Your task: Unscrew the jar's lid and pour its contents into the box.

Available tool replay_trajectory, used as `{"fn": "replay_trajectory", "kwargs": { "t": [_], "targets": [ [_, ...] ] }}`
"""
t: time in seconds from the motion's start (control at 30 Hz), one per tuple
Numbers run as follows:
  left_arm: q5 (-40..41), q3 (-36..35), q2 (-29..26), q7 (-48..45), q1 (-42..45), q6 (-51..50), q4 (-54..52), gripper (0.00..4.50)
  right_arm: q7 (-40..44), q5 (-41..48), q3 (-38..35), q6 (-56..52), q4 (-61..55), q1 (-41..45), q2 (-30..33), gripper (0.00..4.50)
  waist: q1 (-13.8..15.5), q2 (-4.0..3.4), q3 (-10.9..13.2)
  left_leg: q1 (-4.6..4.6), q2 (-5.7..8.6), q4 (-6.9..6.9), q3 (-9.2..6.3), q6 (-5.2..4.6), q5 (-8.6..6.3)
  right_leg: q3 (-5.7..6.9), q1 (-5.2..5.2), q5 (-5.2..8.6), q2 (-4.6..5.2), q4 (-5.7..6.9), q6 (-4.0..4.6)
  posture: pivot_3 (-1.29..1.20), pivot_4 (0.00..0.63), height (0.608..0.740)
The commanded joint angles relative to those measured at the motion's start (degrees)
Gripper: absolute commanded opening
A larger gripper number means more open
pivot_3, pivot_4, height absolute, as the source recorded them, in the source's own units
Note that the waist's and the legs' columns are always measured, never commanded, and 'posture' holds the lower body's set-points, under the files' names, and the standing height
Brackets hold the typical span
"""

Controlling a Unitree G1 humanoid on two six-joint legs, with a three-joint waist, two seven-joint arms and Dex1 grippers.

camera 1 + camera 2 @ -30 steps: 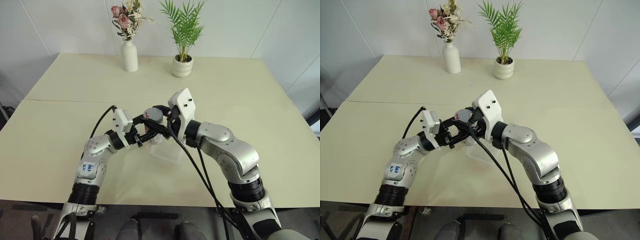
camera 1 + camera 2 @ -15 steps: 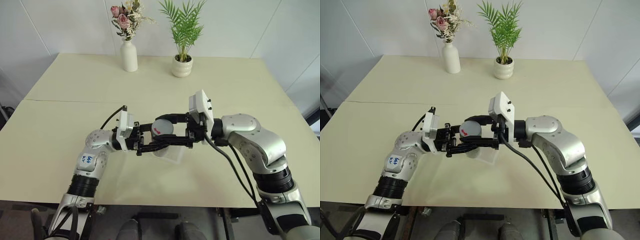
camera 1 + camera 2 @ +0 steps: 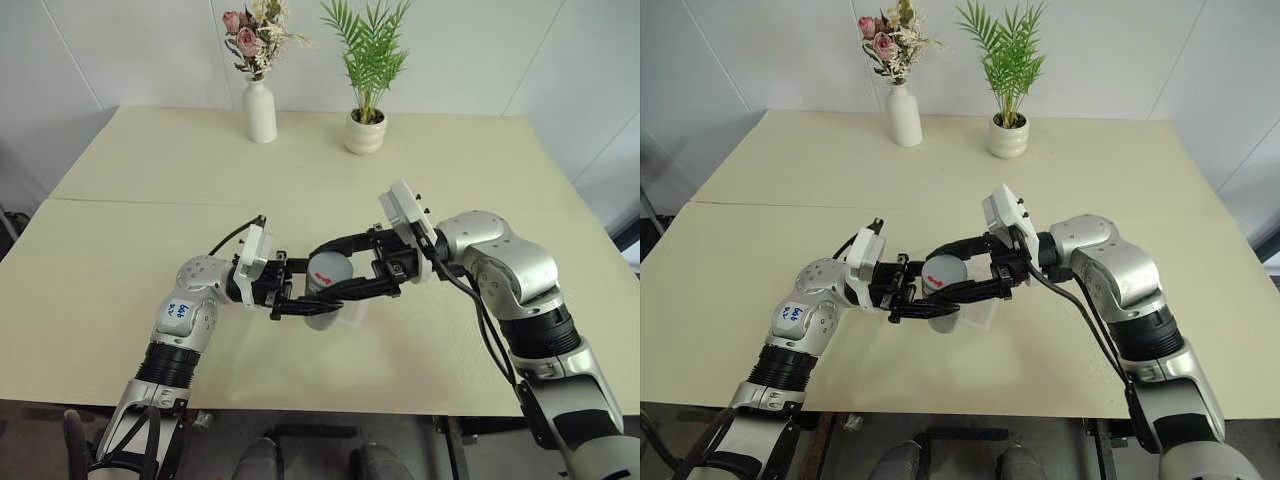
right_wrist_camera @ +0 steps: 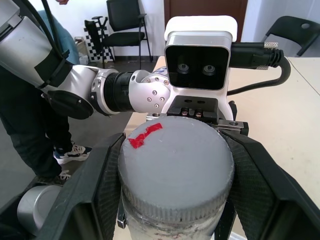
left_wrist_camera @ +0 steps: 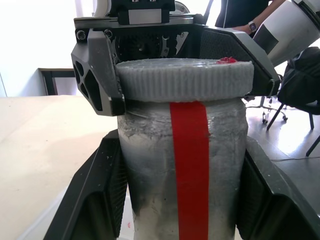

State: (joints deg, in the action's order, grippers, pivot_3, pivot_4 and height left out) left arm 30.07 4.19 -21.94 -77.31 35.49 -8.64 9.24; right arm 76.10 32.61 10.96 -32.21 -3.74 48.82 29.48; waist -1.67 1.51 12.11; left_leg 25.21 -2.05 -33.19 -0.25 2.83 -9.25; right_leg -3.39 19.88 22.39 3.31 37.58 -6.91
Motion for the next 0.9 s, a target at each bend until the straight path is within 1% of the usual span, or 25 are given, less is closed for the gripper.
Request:
{"fn": "replay_trajectory", "kwargs": {
  "t": [0.03, 0.07, 0.2, 0.37, 0.57, 0.7, 0.9],
  "targets": [
    [-0.8, -0.5, -1.0, 0.5, -2.5, -0.1, 0.2, 2.4, -0.4, 1.9, -2.8, 0.8, -3.2, 1.6, -0.2, 2.59, 0.0, 0.0, 0.0, 0.0, 0.0, 0.0, 0.0, 0.0, 0.0, 0.0, 0.0, 0.0, 0.0, 0.0, 0.0, 0.0, 0.15, 0.74],
    [-0.8, -0.4, -1.0, 0.6, -2.8, -0.2, 0.0, 2.4, -1.0, 2.4, -3.1, -0.2, -3.4, 1.4, -0.3, 3.31, -0.1, -0.01, 0.0, 0.0, 0.0, 0.0, 0.0, 0.0, 0.0, 0.0, 0.0, 0.0, 0.0, 0.01, 0.0, 0.0, 0.15, 0.74],
    [-0.8, -2.0, 0.6, 3.2, -3.3, 1.9, 0.0, 2.4, -3.3, 2.3, -3.7, 0.0, -6.5, -0.9, -0.1, 4.48, 0.0, -0.01, 0.0, 0.0, -0.05, 0.0, -0.03, 0.01, 0.0, 0.02, 0.03, 0.0, -0.02, 0.04, 0.0, 0.0, 0.15, 0.74],
    [-0.5, -3.7, 2.3, 5.2, -4.0, 4.2, -0.1, 2.4, -9.5, 1.8, -6.4, 1.1, -8.9, -3.2, -0.9, 4.48, 0.1, -0.01, 0.0, 0.0, 0.01, -0.06, -0.03, 0.0, 0.0, 0.02, -0.03, 0.0, 0.04, 0.04, 0.0, 0.0, 0.15, 0.74],
    [-0.6, -6.1, 4.5, 8.1, -4.9, 8.8, 0.0, 2.4, -17.3, 3.7, -8.7, -3.5, -14.4, -6.9, -0.8, 4.48, 0.0, -0.01, 0.0, 0.0, 0.02, -0.06, -0.04, 0.0, 0.0, 0.04, -0.04, 0.0, 0.06, 0.03, 0.0, 0.0, 0.15, 0.74],
    [-0.7, -5.7, 5.0, 8.4, -4.9, 8.9, 0.1, 2.4, -21.3, 4.5, -6.8, -6.1, -18.0, -8.2, -2.4, 4.48, -0.1, -0.01, 0.0, -0.02, -0.01, -0.04, -0.03, 0.01, 0.0, 0.01, -0.02, 0.0, 0.01, 0.06, 0.0, 0.0, 0.15, 0.74],
    [-0.5, -5.0, 5.4, 7.8, -4.4, 7.9, 0.1, 2.4, -23.3, 2.2, -4.2, -5.1, -16.7, -7.2, -4.7, 4.48, 0.0, -0.01, 0.0, -0.02, 0.01, -0.07, -0.03, 0.0, 0.0, 0.02, -0.04, 0.0, 0.02, 0.07, 0.0, 0.0, 0.15, 0.74]
  ]
}}
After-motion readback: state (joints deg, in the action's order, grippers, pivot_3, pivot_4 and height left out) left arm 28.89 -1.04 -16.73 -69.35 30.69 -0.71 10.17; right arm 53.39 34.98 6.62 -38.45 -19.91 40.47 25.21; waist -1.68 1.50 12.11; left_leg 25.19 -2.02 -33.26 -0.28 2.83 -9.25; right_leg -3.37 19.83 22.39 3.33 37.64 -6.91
